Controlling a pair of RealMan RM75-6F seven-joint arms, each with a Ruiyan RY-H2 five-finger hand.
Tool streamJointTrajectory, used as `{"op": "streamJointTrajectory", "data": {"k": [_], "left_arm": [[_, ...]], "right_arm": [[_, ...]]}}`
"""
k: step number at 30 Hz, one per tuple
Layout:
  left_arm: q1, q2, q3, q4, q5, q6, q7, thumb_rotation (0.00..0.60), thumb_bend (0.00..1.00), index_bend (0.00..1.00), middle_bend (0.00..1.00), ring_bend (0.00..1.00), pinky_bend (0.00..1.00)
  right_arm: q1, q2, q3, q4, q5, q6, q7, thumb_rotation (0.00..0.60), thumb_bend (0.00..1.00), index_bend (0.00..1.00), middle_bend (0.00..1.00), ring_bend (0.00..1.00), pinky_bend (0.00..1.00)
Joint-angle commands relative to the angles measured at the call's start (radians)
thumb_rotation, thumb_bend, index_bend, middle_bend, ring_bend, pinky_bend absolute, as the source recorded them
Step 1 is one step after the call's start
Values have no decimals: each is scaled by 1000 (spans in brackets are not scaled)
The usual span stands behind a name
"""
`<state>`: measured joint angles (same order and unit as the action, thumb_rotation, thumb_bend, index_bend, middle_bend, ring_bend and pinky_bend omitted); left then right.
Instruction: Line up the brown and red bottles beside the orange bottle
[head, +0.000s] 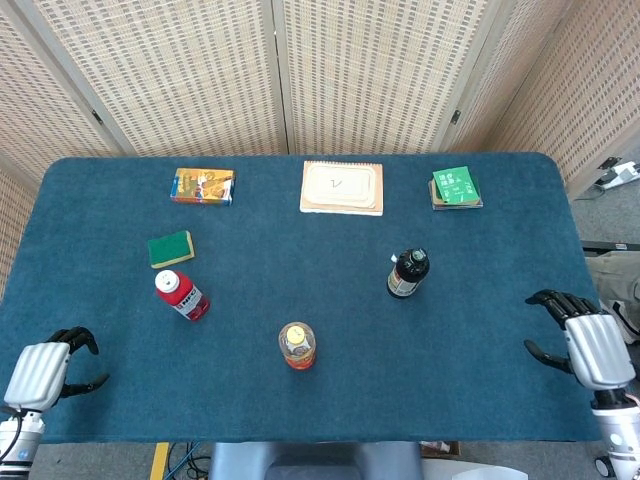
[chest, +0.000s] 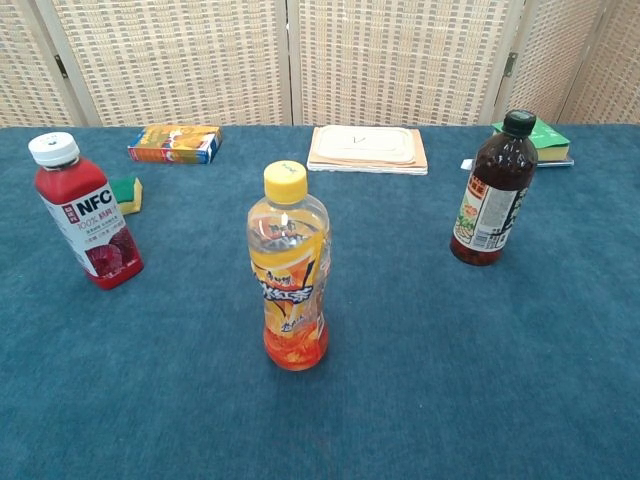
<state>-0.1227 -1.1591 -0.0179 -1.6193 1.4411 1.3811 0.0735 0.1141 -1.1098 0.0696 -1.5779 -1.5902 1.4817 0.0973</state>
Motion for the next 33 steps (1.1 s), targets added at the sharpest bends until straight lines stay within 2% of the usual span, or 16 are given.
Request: {"op": "streamJointTrajectory", "data": {"k": [1, 8, 14, 18, 33], "left_arm": [[0, 5, -2, -4, -3, 0, -7, 600, 101, 527, 376, 338, 592], [-1, 13, -7, -9, -15, -6, -16, 600, 100, 527, 376, 338, 592], [0, 18, -6, -14, -16, -7, -18, 600, 101, 527, 376, 338, 592], [0, 21, -5, -19, -18, -8, -19, 600, 101, 527, 376, 338, 592], [-1, 29, -4, -29, -26, -16, -24, 600, 101, 527, 376, 339, 592]], "right_arm": [[65, -39, 33, 26, 27, -76, 37, 600, 134, 272, 253, 245, 331], [149, -137, 82, 111, 78, -156, 131, 600, 109, 235, 214, 210, 307], [192, -192, 104, 168, 112, -203, 243, 600, 82, 209, 191, 191, 300], [226, -223, 113, 221, 129, -248, 313, 600, 67, 135, 169, 177, 288], [332, -357, 133, 385, 186, -388, 459, 600, 63, 131, 164, 170, 280]]}}
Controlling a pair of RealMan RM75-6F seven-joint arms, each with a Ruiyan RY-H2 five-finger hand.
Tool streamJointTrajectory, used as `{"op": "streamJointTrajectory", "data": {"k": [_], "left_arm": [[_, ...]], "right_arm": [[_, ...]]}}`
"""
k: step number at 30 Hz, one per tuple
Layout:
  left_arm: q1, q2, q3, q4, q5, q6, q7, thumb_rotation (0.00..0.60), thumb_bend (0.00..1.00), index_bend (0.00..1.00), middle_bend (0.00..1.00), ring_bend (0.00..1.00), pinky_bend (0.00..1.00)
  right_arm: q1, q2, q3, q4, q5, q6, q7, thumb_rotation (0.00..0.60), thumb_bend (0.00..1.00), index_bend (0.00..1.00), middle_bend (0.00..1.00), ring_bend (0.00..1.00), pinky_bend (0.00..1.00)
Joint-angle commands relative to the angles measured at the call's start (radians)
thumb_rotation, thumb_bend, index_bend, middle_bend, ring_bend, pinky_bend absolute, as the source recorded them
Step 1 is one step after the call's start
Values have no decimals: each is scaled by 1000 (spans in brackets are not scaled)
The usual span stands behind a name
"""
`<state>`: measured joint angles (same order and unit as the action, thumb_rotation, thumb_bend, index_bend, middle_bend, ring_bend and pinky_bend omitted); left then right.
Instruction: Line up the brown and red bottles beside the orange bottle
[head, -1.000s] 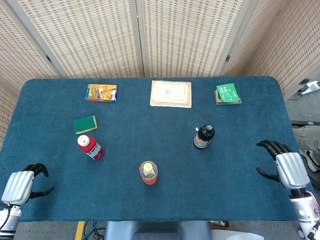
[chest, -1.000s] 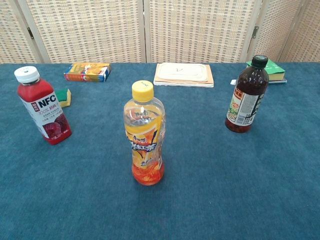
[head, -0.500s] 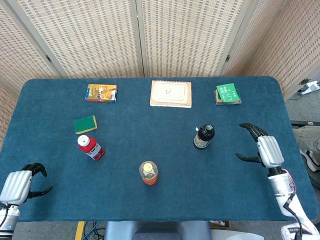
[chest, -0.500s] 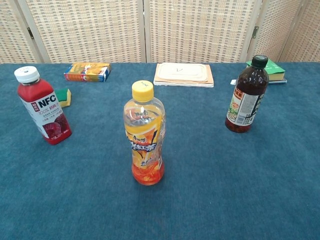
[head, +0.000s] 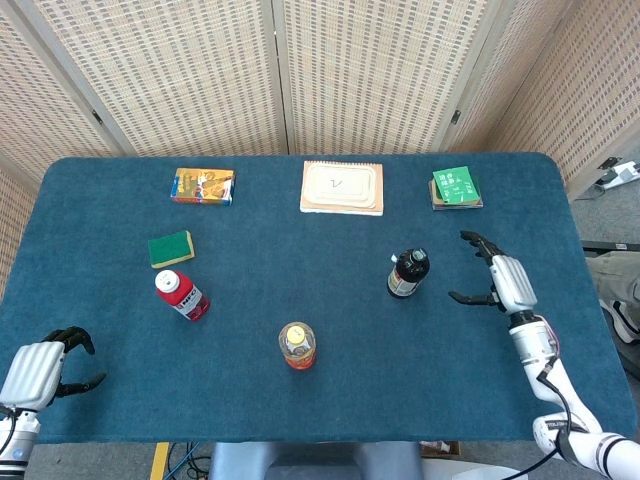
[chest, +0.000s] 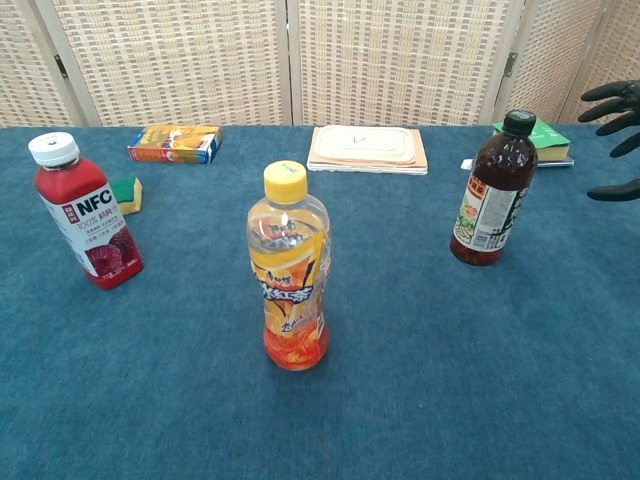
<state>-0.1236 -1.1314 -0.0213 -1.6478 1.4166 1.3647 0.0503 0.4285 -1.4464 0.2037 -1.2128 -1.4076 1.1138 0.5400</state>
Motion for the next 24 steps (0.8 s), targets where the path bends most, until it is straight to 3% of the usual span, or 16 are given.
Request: {"op": "streamJointTrajectory", "data": {"k": [1, 24], "left_arm": [[1, 2, -1, -1, -2, 1, -2, 600, 101, 527, 376, 339, 592], [4, 20, -6, -12, -5, 7, -19, 600, 100, 528, 376, 339, 592]], "right_arm": [[23, -28, -3, 28, 3, -26, 20, 600, 63, 131, 164, 170, 280], [114, -166, -10, 178, 16, -109, 89, 600, 63, 131, 199, 175, 280]]}}
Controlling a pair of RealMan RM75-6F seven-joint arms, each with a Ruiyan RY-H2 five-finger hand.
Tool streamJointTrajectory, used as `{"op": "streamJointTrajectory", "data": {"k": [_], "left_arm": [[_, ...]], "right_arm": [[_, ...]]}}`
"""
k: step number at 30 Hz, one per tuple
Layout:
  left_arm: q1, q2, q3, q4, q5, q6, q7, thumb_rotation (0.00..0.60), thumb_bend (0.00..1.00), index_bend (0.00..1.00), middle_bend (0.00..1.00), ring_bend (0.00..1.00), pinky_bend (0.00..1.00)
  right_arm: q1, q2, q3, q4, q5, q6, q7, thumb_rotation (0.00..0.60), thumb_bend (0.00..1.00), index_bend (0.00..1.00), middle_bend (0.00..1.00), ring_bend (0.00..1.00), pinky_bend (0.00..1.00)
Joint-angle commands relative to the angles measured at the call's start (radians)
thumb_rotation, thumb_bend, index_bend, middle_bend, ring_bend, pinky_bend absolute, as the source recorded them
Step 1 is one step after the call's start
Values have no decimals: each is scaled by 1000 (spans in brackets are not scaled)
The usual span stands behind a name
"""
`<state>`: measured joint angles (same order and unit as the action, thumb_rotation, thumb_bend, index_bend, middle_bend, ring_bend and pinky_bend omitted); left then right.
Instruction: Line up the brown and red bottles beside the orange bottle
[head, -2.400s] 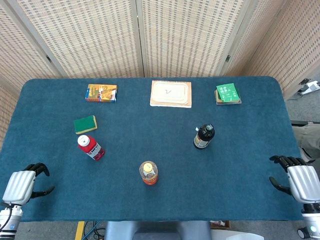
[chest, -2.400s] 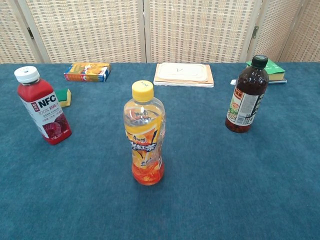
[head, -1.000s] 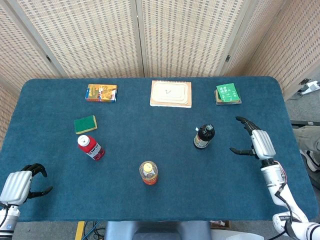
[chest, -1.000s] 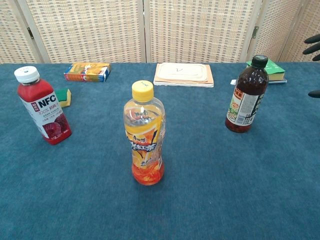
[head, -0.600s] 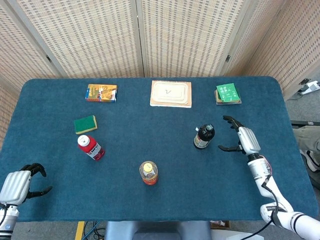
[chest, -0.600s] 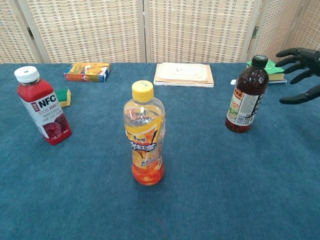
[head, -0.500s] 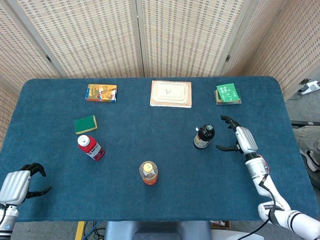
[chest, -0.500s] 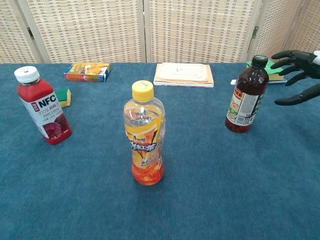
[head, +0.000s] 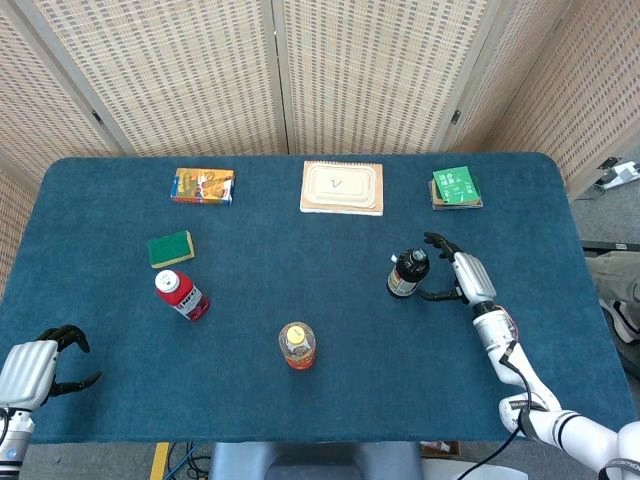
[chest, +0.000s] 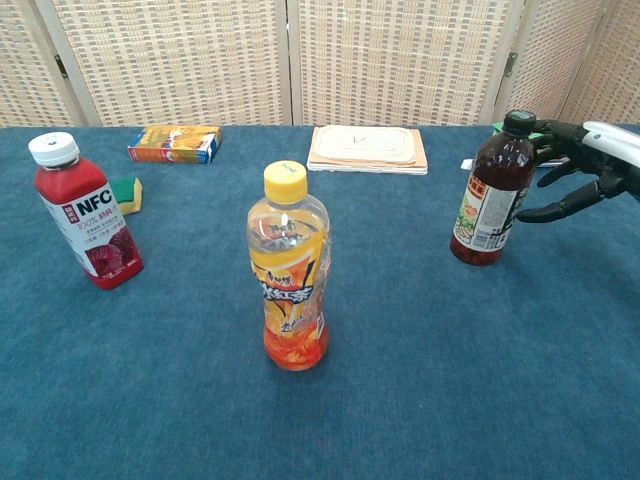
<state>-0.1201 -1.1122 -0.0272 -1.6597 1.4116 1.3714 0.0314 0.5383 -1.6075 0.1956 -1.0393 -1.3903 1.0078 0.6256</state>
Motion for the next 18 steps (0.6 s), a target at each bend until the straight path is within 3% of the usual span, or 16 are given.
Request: {"op": "streamJointTrajectory", "data": {"k": [1, 12, 18], "left_arm": [[0, 1, 0, 0, 0, 0, 0, 600, 100, 528, 376, 339, 592], [0, 7, -2, -6, -3, -1, -5, 600, 100, 528, 376, 339, 592], [1, 9, -3, -8, -5, -1, -10, 600, 101, 528, 376, 339, 592]], "right_arm": [[6, -7, -2, 6, -2, -4, 4, 600, 63, 131, 201, 175, 280], [31, -38, 0, 22, 7, -20, -2, 600, 63, 198, 257, 206, 288], [34, -61, 7, 46, 23, -16, -17, 600, 65, 283, 374, 328, 403]]}}
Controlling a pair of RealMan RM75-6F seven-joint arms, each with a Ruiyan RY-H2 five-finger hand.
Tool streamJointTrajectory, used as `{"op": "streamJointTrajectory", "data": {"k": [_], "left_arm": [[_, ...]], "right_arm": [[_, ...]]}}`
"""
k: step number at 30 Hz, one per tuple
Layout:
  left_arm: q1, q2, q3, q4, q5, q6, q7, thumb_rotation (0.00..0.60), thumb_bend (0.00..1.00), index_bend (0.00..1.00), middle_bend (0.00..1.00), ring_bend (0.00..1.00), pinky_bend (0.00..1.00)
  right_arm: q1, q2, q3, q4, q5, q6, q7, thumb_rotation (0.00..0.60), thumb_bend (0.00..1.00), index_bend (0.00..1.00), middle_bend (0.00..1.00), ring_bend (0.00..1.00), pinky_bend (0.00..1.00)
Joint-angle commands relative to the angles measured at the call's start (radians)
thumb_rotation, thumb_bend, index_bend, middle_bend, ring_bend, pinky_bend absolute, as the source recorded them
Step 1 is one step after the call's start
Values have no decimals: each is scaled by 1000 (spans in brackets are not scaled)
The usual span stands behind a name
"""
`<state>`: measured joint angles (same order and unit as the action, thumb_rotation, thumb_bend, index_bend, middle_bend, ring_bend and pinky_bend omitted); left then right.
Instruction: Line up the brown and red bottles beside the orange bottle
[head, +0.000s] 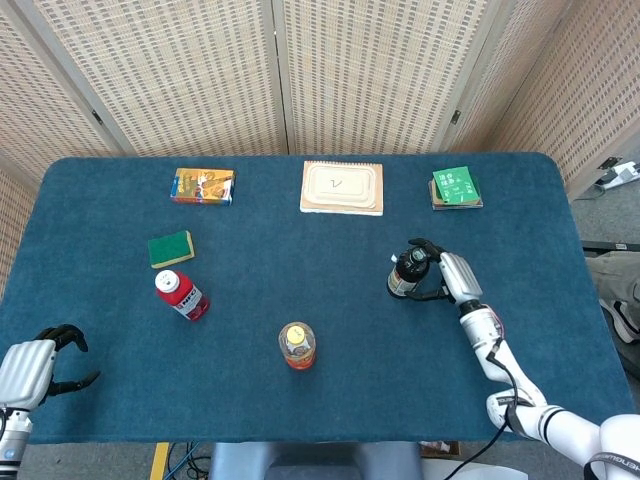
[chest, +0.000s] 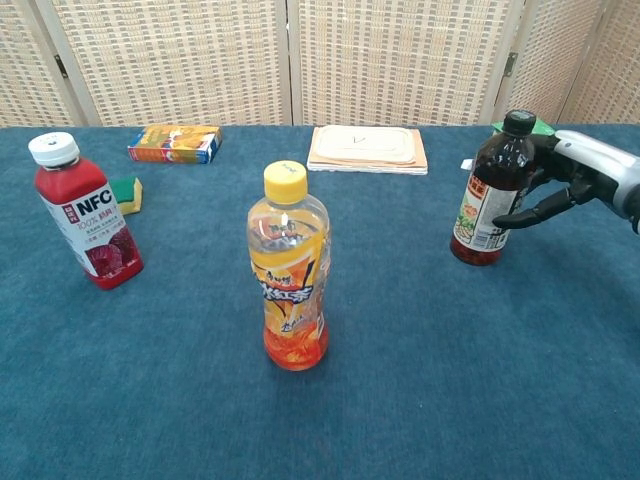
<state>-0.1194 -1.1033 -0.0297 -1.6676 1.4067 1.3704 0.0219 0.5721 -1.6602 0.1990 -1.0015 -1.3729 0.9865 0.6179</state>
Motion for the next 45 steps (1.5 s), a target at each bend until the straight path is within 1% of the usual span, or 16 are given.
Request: {"op": "streamJointTrajectory", "data": {"k": [1, 6, 9, 13, 16, 19, 27, 33, 41, 45], "left_arm": [[0, 1, 0, -1, 0, 0, -1, 600, 101, 528, 376, 339, 592], [0, 2, 0, -2, 0, -1, -1, 600, 100, 527, 376, 339, 592], [0, 2, 0, -2, -1, -1, -1, 600, 101, 527, 376, 339, 592], [0, 2, -1, -1, -3, -2, -1, 600, 101, 528, 376, 340, 592], [0, 2, -1, 0, -5, -3, 0, 600, 101, 528, 376, 340, 592], [0, 3, -2, -1, -5, -3, 0, 600, 101, 528, 376, 340, 592], [-1, 3, -2, -3, -8, -5, 6, 600, 100, 528, 376, 340, 592], [0, 6, -4, -5, -13, -3, 8, 600, 100, 528, 376, 340, 592], [2, 11, -14, 2, -31, 1, 2, 600, 101, 529, 376, 340, 592], [3, 12, -17, 5, -38, -1, -2, 600, 100, 529, 377, 340, 592]], "right_arm": [[0, -13, 4, 12, 8, 8, -14, 600, 68, 312, 403, 358, 427], [-1, -39, 13, 34, 19, 28, -40, 600, 80, 413, 473, 437, 492], [-1, -49, 14, 43, 20, 34, -46, 600, 91, 461, 509, 472, 507], [-2, -51, 12, 38, 14, 44, -37, 600, 98, 493, 533, 496, 523], [-4, -36, 5, 4, 0, 49, -22, 600, 98, 498, 537, 500, 524], [-7, -4, -4, -54, -15, 48, -3, 600, 99, 498, 537, 500, 524], [-15, 61, -35, -203, -69, 84, -36, 600, 99, 498, 537, 501, 524], [-14, 114, -74, -316, -115, 81, -44, 600, 100, 498, 538, 501, 524], [-12, 133, -117, -389, -154, 79, -64, 600, 101, 498, 538, 501, 523], [-10, 133, -134, -395, -167, 75, -73, 600, 100, 498, 538, 501, 524]]}}
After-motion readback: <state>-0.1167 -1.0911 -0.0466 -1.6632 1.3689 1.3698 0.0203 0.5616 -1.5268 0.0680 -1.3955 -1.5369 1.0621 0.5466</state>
